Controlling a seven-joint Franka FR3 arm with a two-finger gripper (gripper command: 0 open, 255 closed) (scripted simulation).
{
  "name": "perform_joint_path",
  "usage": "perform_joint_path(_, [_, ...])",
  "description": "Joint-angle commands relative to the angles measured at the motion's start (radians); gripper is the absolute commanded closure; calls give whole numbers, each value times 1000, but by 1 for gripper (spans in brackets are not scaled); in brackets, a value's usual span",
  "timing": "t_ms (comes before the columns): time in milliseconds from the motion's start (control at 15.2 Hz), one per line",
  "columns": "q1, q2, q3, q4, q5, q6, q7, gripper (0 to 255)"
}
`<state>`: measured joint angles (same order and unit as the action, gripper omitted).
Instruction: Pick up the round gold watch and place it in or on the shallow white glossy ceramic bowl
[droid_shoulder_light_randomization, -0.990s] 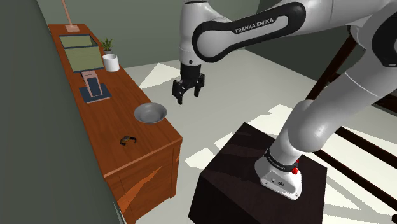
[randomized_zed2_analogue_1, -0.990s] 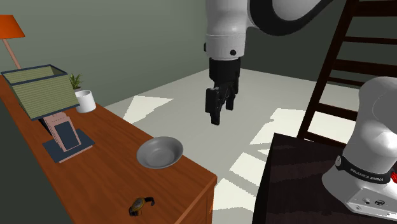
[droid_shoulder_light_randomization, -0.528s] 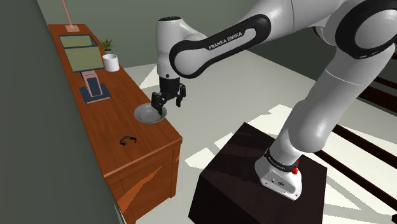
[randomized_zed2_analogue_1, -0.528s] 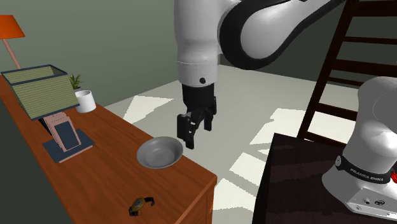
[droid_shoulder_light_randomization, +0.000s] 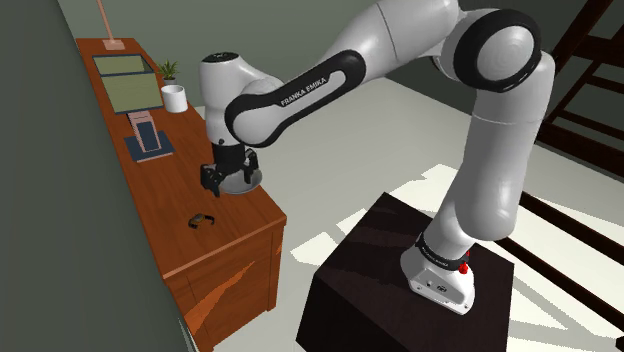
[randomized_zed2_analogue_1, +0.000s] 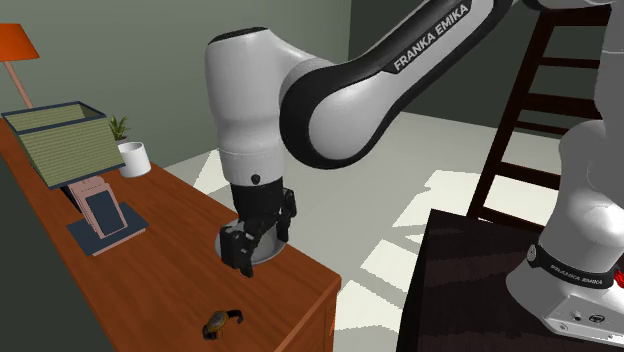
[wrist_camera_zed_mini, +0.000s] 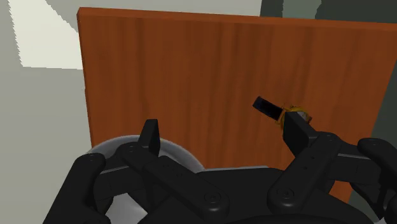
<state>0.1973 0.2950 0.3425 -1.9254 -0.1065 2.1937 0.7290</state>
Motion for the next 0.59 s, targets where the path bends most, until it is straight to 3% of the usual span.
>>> perform_joint_path(0, [27, 77, -4, 65, -32, 11, 37, 0])
perform_joint_path(462, [132, 353, -37, 371, -113, -15, 117, 0])
perform_joint_path(528, [134, 361, -39, 369, -115, -6, 118, 0])
